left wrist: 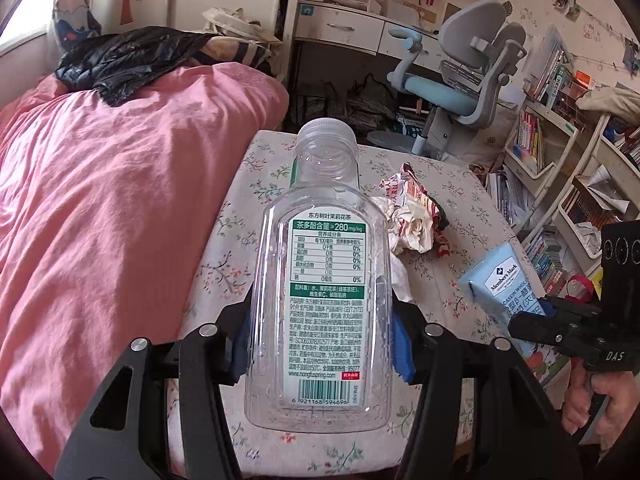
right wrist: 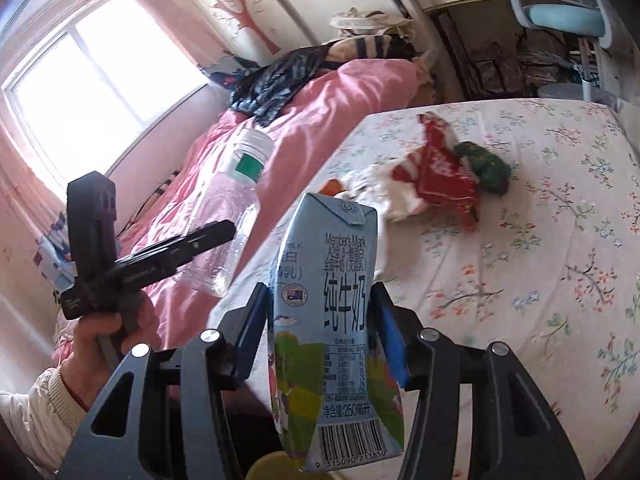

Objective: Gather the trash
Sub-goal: 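Drop the milk carton into the yellow wastebasket with the right tool while the left tool carries the bottle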

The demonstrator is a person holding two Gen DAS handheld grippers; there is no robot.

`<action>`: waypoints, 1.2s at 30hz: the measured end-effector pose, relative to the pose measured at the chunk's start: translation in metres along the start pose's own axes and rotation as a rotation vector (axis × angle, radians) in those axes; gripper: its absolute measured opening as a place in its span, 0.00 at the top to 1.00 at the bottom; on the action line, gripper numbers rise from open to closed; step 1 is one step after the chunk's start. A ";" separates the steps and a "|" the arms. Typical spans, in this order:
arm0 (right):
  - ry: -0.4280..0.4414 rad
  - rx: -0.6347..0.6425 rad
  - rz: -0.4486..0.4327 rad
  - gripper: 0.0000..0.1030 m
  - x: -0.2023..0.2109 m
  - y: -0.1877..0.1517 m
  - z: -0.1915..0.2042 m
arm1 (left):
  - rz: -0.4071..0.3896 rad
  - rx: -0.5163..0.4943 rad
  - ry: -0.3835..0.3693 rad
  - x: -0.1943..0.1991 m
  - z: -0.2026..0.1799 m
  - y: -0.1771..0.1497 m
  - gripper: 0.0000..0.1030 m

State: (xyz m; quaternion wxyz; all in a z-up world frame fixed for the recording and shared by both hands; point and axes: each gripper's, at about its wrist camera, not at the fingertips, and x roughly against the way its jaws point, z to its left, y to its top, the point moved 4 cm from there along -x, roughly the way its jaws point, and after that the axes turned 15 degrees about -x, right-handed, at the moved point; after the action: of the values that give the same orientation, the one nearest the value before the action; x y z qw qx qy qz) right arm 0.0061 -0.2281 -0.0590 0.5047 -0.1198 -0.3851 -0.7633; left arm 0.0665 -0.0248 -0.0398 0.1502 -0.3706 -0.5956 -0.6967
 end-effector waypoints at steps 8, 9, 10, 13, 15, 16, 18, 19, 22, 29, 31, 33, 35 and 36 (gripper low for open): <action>0.006 0.110 0.146 0.50 -0.012 -0.092 0.049 | -0.005 0.066 0.035 0.039 0.020 -0.037 0.49; -0.004 0.121 0.168 0.50 -0.015 -0.105 0.052 | -0.005 0.065 0.033 0.043 0.020 -0.040 0.49; -0.014 0.127 0.193 0.50 -0.019 -0.119 0.053 | -0.006 0.059 0.032 0.046 0.018 -0.044 0.49; -0.069 0.162 0.275 0.50 -0.034 -0.161 0.053 | 0.001 0.029 0.033 0.054 0.011 -0.058 0.49; -0.106 0.192 0.333 0.50 -0.046 -0.186 0.055 | 0.003 0.009 0.034 0.060 0.004 -0.067 0.49; -0.119 0.209 0.360 0.50 -0.052 -0.197 0.057 | 0.001 0.000 0.032 0.063 0.001 -0.070 0.49; -0.167 0.262 0.398 0.50 -0.062 -0.219 0.059 | 0.002 -0.014 0.034 0.069 -0.003 -0.077 0.49; -0.201 0.292 0.418 0.50 -0.068 -0.228 0.058 | -0.001 -0.017 0.033 0.072 -0.004 -0.080 0.49; -0.296 0.316 0.476 0.48 -0.082 -0.242 0.046 | -0.009 -0.018 0.025 0.080 -0.008 -0.087 0.49; -0.340 0.209 0.273 0.35 -0.056 -0.205 0.032 | -0.007 -0.028 -0.017 0.098 -0.031 -0.107 0.49; -0.320 0.166 0.167 0.29 -0.037 -0.181 0.034 | 0.007 -0.028 -0.050 0.100 -0.044 -0.117 0.49; -0.306 0.141 0.068 0.26 -0.019 -0.160 0.036 | 0.032 -0.051 -0.072 0.100 -0.061 -0.130 0.49; -0.296 0.126 -0.020 0.24 0.005 -0.144 0.041 | 0.075 -0.081 -0.094 0.097 -0.080 -0.148 0.49; -0.294 0.125 -0.054 0.23 0.013 -0.137 0.043 | 0.102 -0.098 -0.105 0.095 -0.091 -0.157 0.49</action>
State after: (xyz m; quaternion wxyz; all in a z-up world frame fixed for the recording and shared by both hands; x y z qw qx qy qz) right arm -0.1271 -0.1800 -0.0862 0.4288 -0.1884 -0.5045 -0.7254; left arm -0.1310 -0.0501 -0.0878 0.1359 -0.4433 -0.5483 -0.6960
